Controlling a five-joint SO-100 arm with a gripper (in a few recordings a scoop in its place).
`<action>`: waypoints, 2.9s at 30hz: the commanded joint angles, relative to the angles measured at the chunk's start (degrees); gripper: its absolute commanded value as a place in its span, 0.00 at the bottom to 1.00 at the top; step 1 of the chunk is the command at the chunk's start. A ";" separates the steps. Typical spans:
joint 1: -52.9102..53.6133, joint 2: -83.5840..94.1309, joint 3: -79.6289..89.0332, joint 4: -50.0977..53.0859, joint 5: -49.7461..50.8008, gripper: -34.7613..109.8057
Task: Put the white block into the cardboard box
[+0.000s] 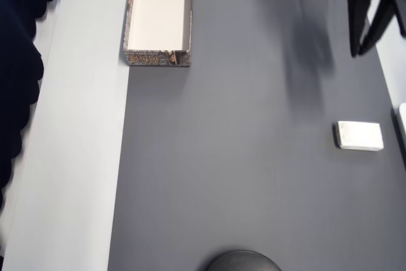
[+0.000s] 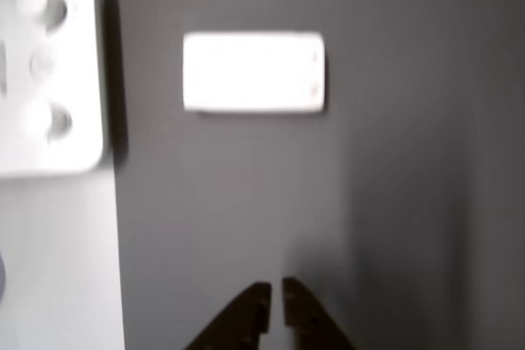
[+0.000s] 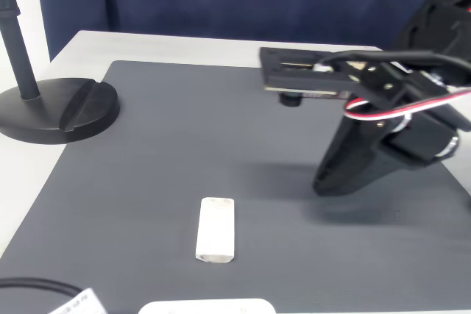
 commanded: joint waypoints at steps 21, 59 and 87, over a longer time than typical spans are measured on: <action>0.62 -22.85 -33.57 11.25 4.13 0.23; -0.35 -42.98 -55.55 16.26 5.54 0.23; -0.97 -45.35 -58.18 18.11 4.75 0.23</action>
